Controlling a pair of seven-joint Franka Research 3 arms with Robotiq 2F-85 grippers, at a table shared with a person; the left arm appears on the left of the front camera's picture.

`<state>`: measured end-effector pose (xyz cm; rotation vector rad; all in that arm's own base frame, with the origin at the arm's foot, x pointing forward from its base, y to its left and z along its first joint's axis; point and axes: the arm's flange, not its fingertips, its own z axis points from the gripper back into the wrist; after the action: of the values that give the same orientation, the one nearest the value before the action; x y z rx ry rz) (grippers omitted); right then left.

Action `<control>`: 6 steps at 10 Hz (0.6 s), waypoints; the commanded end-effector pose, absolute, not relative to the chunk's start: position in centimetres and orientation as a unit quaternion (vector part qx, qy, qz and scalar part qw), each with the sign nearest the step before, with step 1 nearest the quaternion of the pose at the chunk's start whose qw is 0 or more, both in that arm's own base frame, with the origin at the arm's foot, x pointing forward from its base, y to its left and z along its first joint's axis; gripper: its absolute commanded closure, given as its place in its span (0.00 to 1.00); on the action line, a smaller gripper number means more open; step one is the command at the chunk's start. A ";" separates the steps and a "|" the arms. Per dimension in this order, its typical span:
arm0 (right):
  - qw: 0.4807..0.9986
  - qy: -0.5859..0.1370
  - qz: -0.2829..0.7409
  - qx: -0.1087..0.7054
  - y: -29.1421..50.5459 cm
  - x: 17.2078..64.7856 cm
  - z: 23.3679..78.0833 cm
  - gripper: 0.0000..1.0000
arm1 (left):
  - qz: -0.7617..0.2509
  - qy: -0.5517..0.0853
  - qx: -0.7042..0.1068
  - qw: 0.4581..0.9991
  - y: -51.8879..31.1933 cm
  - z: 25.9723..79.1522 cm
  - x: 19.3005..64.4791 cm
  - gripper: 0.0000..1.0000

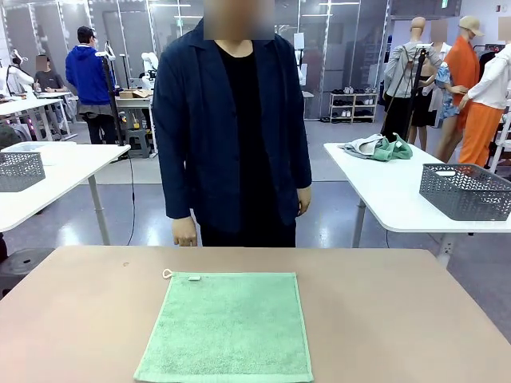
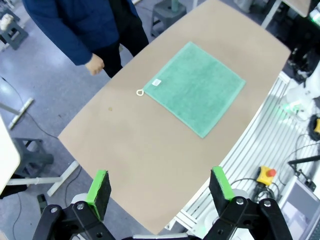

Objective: Fold the towels and place them in the basket.
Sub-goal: When a person lays out a Towel with hook on the table, fold it in half twice.

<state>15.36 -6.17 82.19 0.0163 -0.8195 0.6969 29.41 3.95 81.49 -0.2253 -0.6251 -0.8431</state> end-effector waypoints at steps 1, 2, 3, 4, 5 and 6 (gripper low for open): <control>0.849 -0.356 0.389 0.001 -2.6 17.9 81.3 0.00 | -0.455 -0.275 -0.095 0.841 0.1 80.0 31.2 0.00; 0.843 -0.342 0.416 -0.001 -0.7 18.7 80.7 0.00 | -0.477 -0.261 -0.085 0.835 -2.0 79.3 31.9 0.00; 0.832 -0.320 0.453 -0.002 1.8 19.6 79.8 0.00 | -0.508 -0.243 -0.073 0.823 -4.5 78.2 32.7 0.00; 0.816 -0.294 0.498 0.004 4.6 20.4 78.2 0.00 | -0.542 -0.214 -0.060 0.810 -7.4 76.6 33.3 0.00; 0.802 -0.267 0.534 0.004 7.5 21.1 76.4 0.00 | -0.572 -0.190 -0.050 0.796 -10.1 74.5 33.7 0.00; 0.781 -0.245 0.575 0.007 10.5 21.8 73.9 0.00 | -0.604 -0.169 -0.043 0.778 -12.9 71.8 33.9 0.00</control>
<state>21.11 9.56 75.20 0.0167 -0.5543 1.1278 33.60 -12.28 73.69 -0.1524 -0.3698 -1.2285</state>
